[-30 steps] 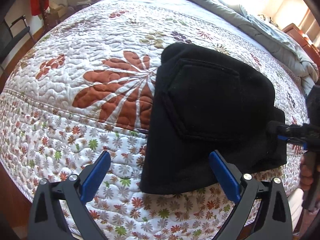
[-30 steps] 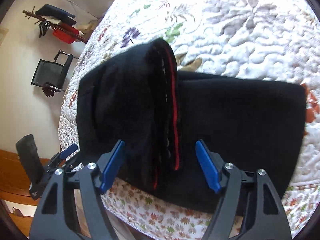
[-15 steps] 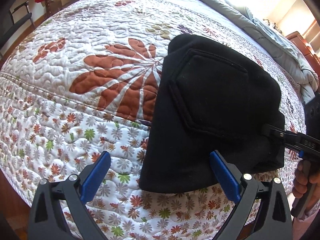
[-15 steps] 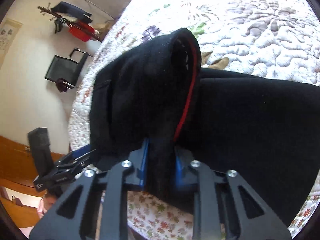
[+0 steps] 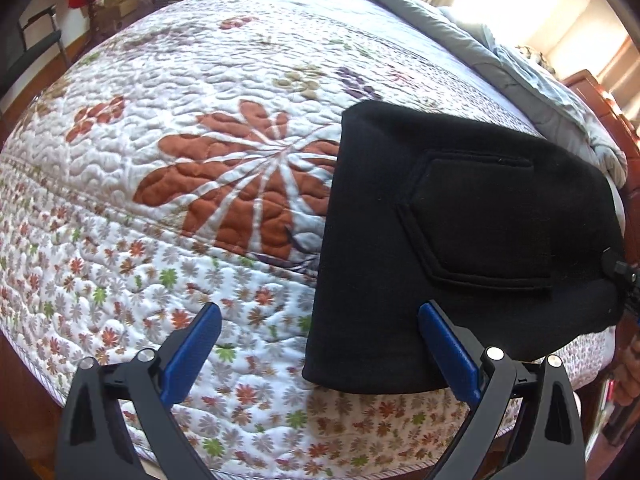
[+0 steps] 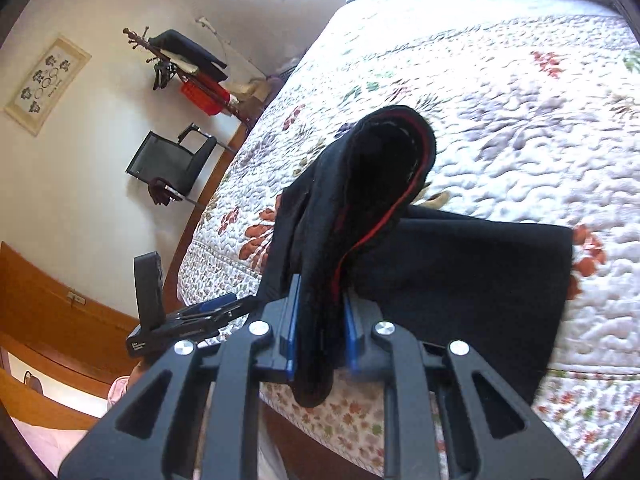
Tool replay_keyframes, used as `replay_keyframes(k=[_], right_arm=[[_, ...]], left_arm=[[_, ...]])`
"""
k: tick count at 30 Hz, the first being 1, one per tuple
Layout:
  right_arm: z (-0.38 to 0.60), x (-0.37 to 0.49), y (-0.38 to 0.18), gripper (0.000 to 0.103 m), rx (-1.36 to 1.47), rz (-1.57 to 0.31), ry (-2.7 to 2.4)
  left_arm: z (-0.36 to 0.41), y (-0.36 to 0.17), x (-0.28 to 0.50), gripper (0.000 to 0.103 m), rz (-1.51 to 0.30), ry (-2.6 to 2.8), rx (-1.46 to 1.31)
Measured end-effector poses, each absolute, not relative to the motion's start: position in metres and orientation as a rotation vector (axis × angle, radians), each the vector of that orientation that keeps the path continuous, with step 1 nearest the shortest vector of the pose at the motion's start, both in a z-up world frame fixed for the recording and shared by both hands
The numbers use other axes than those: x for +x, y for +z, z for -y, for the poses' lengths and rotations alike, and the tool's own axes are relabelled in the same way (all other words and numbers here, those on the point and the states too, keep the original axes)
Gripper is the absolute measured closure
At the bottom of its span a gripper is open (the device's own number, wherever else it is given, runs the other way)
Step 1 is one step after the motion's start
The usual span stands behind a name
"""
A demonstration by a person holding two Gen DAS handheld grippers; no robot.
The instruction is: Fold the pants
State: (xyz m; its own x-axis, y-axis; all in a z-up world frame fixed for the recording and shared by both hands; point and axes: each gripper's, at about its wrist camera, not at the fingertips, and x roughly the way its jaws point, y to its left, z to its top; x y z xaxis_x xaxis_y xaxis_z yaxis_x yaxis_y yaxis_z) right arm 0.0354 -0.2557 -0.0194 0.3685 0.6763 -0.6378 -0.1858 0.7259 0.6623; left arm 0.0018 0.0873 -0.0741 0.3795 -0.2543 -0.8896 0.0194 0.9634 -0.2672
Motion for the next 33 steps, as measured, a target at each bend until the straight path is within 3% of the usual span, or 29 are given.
replay_keyframes(k=[3, 7, 13, 15, 17, 20, 23, 30, 32, 33], right_arm=[[0.282, 0.027, -0.018, 0.088, 0.556, -1.048, 0.556], [0.308, 0.021, -0.024, 0.101, 0.570, -1.050, 0.501], [0.317, 0.018, -0.044, 0.101, 0.549, -1.114, 0.449], [0.317, 0.020, -0.060, 0.091, 0.562, -1.157, 0.432], [0.319, 0.022, -0.078, 0.065, 0.599, -1.204, 0.403], [0.318, 0.022, -0.103, 0.048, 0.658, -1.243, 0.402], [0.315, 0.025, -0.120, 0.038, 0.701, -1.252, 0.398], [0.285, 0.047, -0.133, 0.042, 0.709, -1.248, 0.470], [0.273, 0.053, -0.132, 0.073, 0.699, -1.241, 0.504], [0.269, 0.055, -0.132, 0.080, 0.703, -1.241, 0.521]], left_arm=[[-0.069, -0.071, 0.004, 0.004, -1.174, -0.203, -0.215], [-0.053, -0.073, 0.007, 0.004, -1.180, -0.228, -0.182], [-0.032, -0.088, 0.014, 0.004, -1.220, -0.249, -0.143], [-0.027, -0.097, 0.015, 0.004, -1.247, -0.244, -0.131], [-0.026, -0.101, 0.014, 0.004, -1.255, -0.250, -0.137], [-0.027, -0.102, 0.013, 0.004, -1.252, -0.253, -0.139], [-0.029, -0.099, 0.012, 0.004, -1.247, -0.241, -0.131], [-0.037, -0.095, 0.010, 0.004, -1.243, -0.233, -0.127], [-0.038, -0.094, 0.009, 0.004, -1.243, -0.235, -0.124], [-0.037, -0.094, 0.009, 0.004, -1.244, -0.236, -0.121]])
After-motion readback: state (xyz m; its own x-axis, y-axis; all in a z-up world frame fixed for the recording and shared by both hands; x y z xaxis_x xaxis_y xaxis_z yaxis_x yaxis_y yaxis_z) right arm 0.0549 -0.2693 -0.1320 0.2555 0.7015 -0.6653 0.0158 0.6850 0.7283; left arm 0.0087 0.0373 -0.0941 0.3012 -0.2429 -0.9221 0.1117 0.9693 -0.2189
